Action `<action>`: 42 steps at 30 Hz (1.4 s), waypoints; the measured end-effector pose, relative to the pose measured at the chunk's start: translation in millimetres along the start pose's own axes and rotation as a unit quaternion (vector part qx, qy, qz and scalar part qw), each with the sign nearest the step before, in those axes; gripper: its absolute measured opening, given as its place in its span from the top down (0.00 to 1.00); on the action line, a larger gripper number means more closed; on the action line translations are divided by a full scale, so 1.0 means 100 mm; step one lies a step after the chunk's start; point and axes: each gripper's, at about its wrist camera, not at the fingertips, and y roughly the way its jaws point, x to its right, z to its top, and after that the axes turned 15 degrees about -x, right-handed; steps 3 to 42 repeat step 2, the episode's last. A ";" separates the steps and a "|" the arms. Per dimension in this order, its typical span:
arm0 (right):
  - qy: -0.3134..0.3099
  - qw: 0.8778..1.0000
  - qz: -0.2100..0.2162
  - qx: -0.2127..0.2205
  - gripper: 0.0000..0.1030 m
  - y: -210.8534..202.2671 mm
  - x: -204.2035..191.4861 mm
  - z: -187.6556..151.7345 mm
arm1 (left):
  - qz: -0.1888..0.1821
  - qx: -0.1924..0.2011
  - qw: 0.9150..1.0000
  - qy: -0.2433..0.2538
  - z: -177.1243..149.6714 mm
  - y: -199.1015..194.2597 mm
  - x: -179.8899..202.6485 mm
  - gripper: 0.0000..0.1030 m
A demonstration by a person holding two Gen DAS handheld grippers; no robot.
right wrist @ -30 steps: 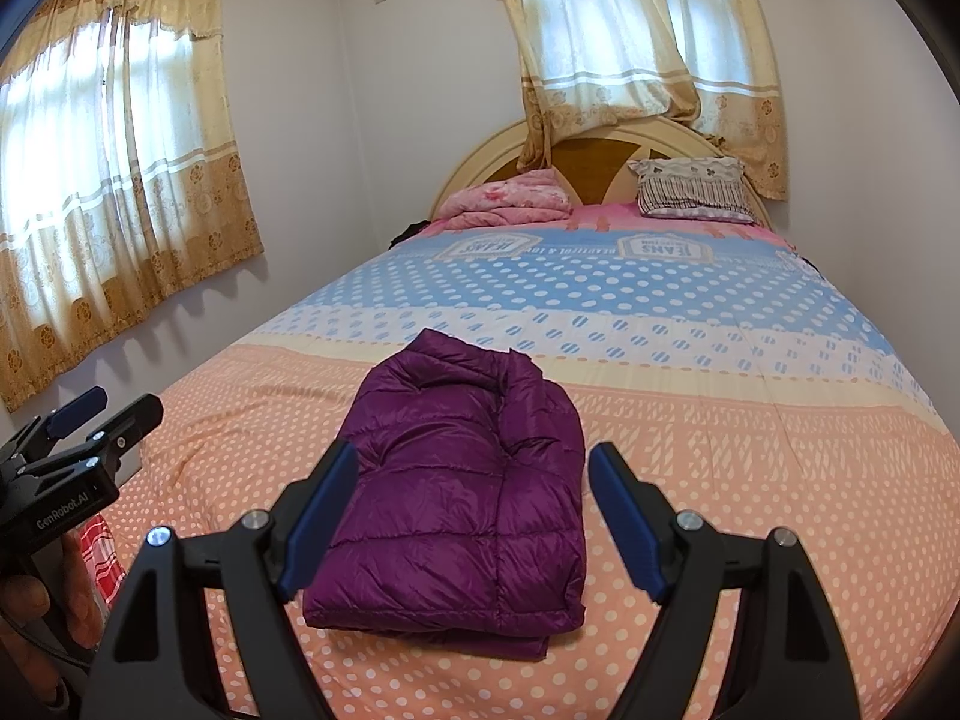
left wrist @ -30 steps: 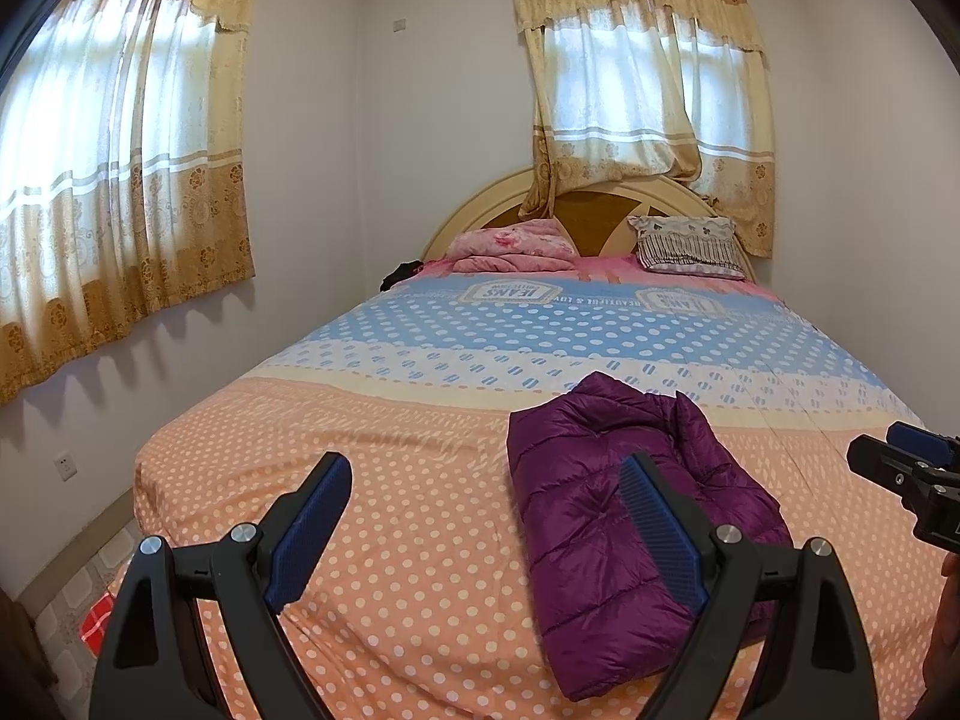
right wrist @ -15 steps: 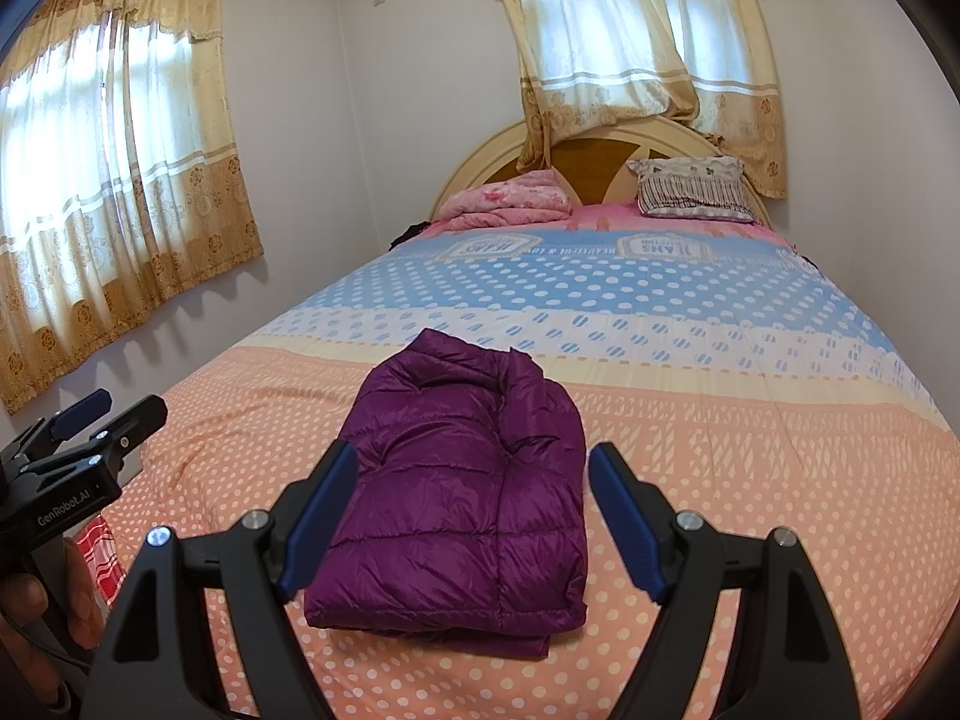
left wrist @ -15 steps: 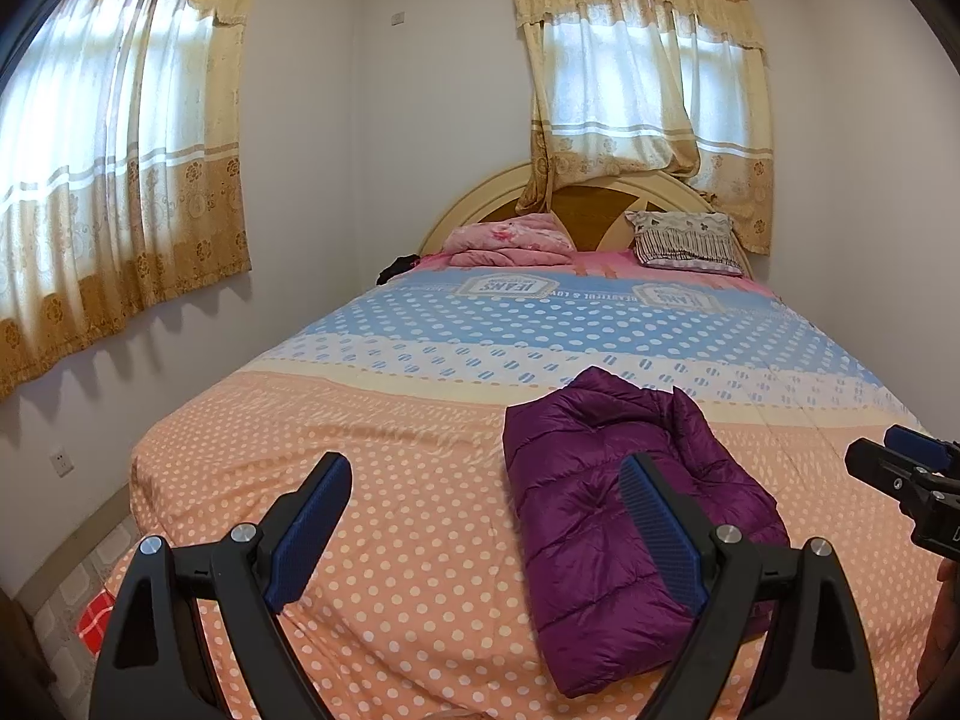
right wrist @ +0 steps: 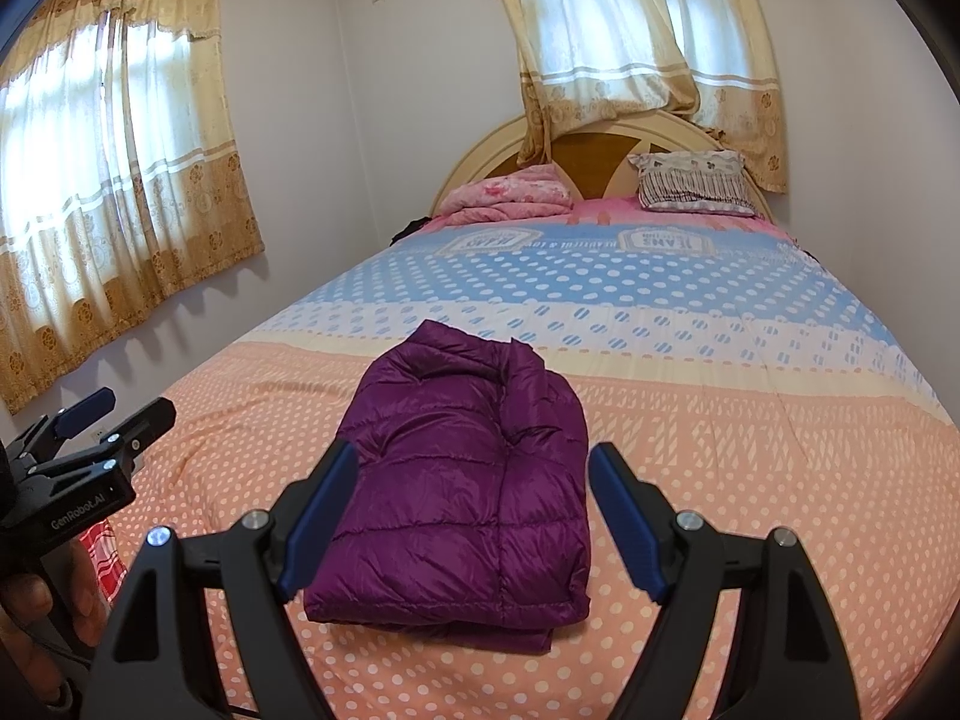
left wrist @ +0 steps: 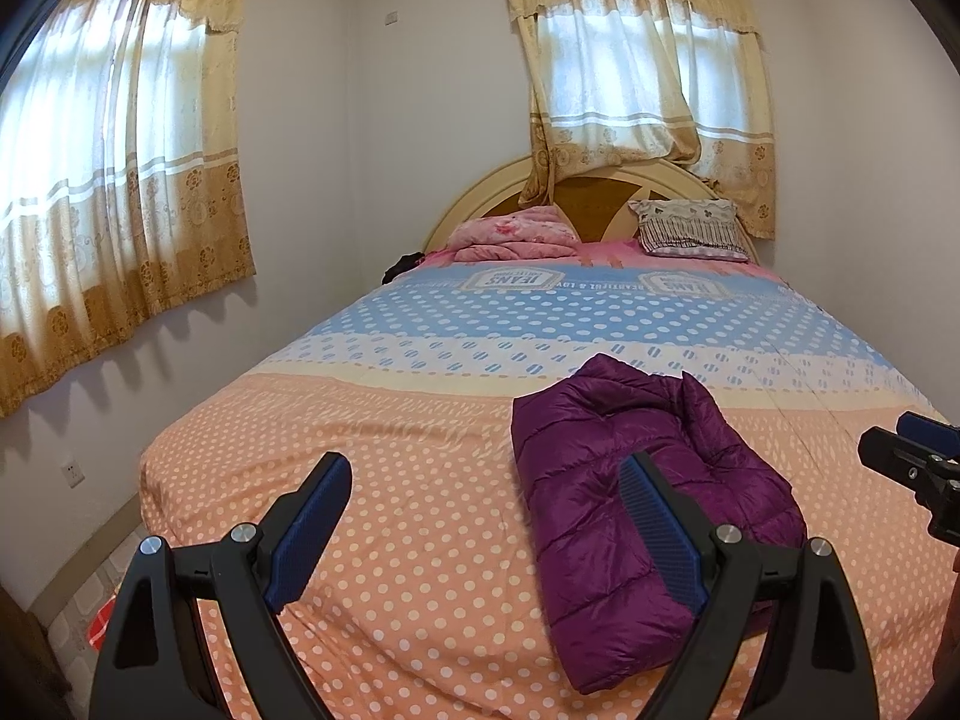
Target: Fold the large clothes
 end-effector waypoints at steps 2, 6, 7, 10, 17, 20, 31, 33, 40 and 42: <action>0.000 1.000 0.001 0.000 0.21 0.00 0.00 0.00 | -0.003 0.000 1.000 0.001 0.00 0.00 0.00 0.11; 0.000 1.000 0.001 0.000 0.21 0.00 0.00 0.00 | -0.003 0.000 1.000 0.001 0.00 0.00 0.00 0.11; 0.000 1.000 0.001 0.000 0.21 0.00 0.00 0.00 | -0.003 0.000 1.000 0.001 0.00 0.00 0.00 0.11; 0.000 1.000 0.001 0.000 0.21 0.00 0.00 0.00 | -0.003 0.000 1.000 0.001 0.00 0.00 0.00 0.11; 0.000 1.000 0.001 0.000 0.21 0.00 0.00 0.00 | -0.003 0.000 1.000 0.001 0.00 0.00 0.00 0.11; 0.000 1.000 0.001 0.000 0.21 0.00 0.00 0.00 | -0.003 0.000 1.000 0.001 0.00 0.00 0.00 0.11; 0.000 1.000 0.001 0.000 0.21 0.00 0.00 0.00 | -0.003 0.000 1.000 0.001 0.00 0.00 0.00 0.11; 0.000 1.000 0.001 0.000 0.21 0.00 0.00 0.00 | -0.003 0.000 1.000 0.001 0.00 0.00 0.00 0.11; 0.000 1.000 0.001 0.000 0.21 0.00 0.00 0.00 | -0.003 0.000 1.000 0.001 0.00 0.00 0.00 0.11; 0.000 1.000 0.001 0.000 0.21 0.00 0.00 0.00 | -0.003 0.000 1.000 0.001 0.00 0.00 0.00 0.11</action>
